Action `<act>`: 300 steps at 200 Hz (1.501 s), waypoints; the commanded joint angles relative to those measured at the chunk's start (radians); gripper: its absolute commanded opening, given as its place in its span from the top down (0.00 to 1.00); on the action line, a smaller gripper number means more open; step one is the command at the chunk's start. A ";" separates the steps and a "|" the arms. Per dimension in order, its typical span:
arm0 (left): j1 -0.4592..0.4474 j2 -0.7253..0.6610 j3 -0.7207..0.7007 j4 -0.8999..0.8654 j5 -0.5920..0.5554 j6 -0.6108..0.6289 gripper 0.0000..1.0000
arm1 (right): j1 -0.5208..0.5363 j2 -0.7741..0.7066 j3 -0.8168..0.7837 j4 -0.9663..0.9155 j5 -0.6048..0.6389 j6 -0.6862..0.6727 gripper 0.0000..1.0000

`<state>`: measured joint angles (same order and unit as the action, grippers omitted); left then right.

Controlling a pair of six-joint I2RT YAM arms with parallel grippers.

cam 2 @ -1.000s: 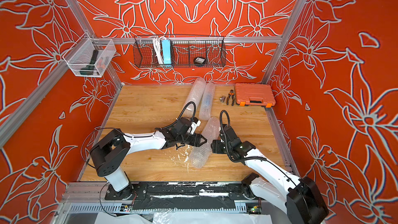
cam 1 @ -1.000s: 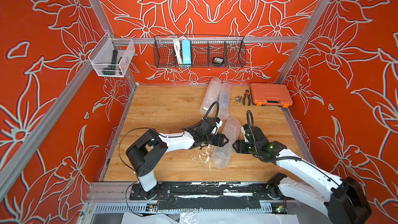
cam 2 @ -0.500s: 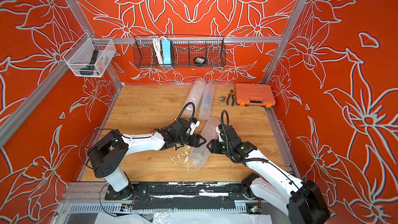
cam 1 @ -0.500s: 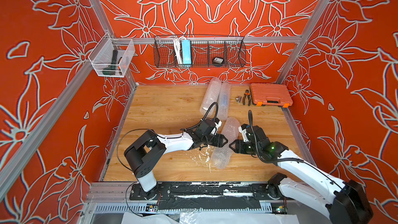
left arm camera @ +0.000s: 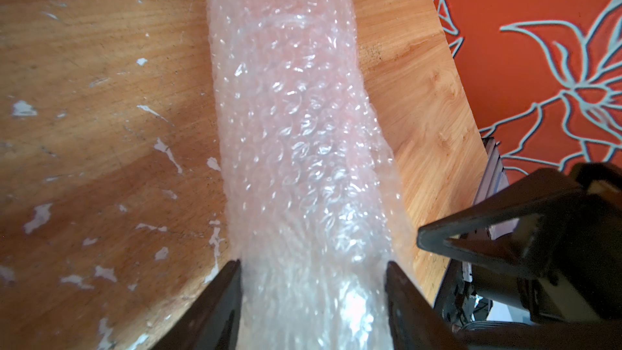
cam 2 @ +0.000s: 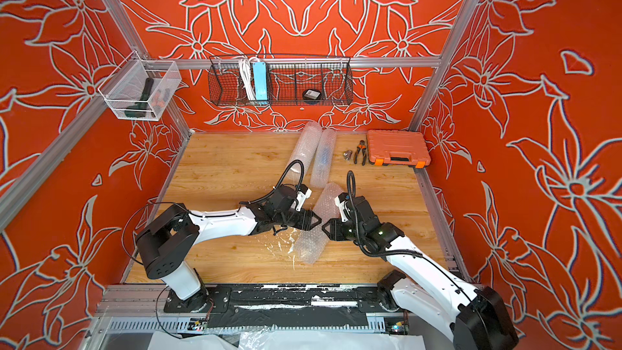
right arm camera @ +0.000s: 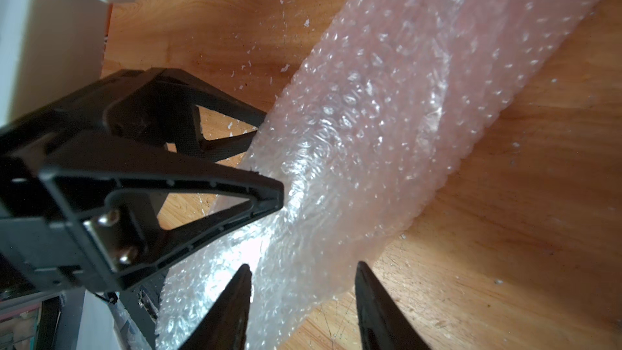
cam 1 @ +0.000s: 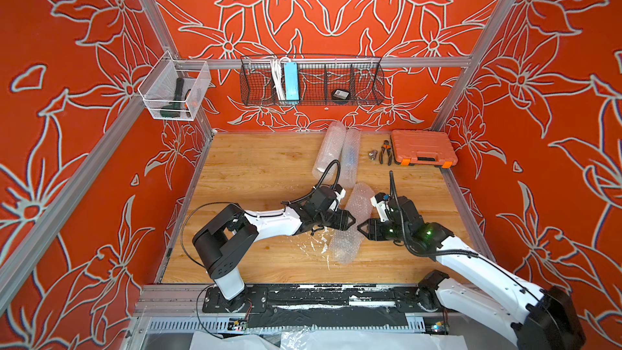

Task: Unwrap the vase from the bubble wrap
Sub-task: Unwrap the bubble wrap at the center of the board.

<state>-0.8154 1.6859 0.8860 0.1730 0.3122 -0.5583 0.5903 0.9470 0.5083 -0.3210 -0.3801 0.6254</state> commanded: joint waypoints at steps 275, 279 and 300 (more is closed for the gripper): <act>-0.011 -0.021 -0.068 -0.062 -0.032 0.006 0.41 | 0.006 0.011 -0.065 0.017 -0.038 -0.003 0.83; -0.011 -0.020 -0.068 -0.061 -0.031 0.005 0.41 | 0.006 0.010 -0.067 0.022 -0.038 -0.001 0.82; -0.011 -0.019 -0.068 -0.057 -0.023 0.006 0.41 | 0.006 0.015 -0.072 0.038 -0.042 0.004 0.74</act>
<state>-0.8192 1.6657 0.8516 0.2039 0.2890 -0.5682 0.5938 0.9661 0.4557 -0.2825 -0.4099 0.6186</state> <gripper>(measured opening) 0.589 0.235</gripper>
